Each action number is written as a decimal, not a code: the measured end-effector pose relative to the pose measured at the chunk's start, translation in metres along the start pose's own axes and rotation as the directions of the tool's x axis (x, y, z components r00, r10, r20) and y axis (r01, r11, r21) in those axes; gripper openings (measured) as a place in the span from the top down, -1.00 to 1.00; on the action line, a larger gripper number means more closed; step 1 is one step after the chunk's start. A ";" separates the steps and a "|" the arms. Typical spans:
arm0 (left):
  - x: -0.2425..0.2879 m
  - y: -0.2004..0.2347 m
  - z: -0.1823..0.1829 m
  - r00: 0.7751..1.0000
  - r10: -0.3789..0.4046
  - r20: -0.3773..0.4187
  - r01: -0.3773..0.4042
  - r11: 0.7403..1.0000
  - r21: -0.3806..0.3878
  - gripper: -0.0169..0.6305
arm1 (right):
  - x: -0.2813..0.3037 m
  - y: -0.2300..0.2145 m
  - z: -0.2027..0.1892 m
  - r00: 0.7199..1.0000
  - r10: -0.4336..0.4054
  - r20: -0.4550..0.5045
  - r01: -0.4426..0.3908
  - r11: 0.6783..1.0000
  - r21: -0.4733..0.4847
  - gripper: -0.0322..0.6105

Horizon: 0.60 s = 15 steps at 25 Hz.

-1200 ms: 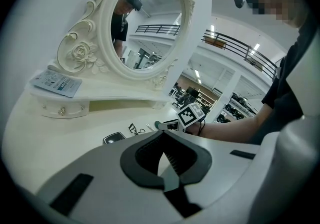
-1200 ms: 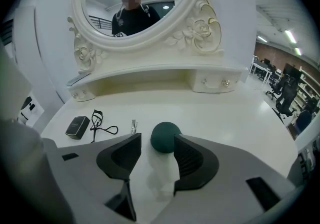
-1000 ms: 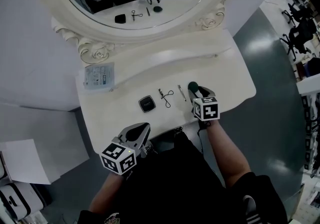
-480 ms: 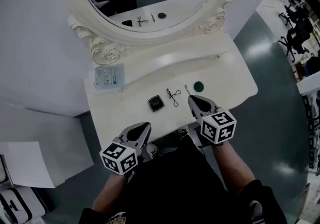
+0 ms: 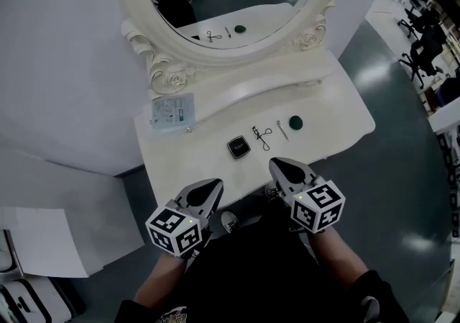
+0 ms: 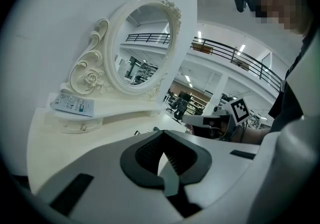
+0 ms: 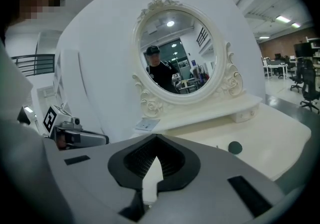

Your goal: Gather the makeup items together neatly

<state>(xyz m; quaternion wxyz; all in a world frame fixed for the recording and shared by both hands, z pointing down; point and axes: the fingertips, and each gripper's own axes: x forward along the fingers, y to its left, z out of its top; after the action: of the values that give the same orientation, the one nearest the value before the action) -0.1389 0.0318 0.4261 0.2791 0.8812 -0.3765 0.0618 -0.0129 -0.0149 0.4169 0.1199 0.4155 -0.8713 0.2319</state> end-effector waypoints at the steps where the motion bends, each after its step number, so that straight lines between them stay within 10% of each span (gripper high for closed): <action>1: -0.002 -0.001 -0.002 1.000 -0.008 -0.004 0.008 1.000 0.002 0.92 | -0.002 0.005 -0.004 1.000 -0.001 0.000 0.001 1.000 0.007 0.81; 15: -0.021 -0.017 -0.034 0.997 -0.054 -0.047 0.054 0.999 -0.008 0.92 | -0.016 0.051 -0.037 1.000 0.002 -0.014 -0.001 1.000 0.030 0.81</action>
<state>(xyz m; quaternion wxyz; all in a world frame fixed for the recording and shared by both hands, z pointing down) -0.1381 0.0731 0.4405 0.2923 0.8884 -0.3462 0.0737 -0.0424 0.0424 0.4265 0.1194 0.4150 -0.8673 0.2477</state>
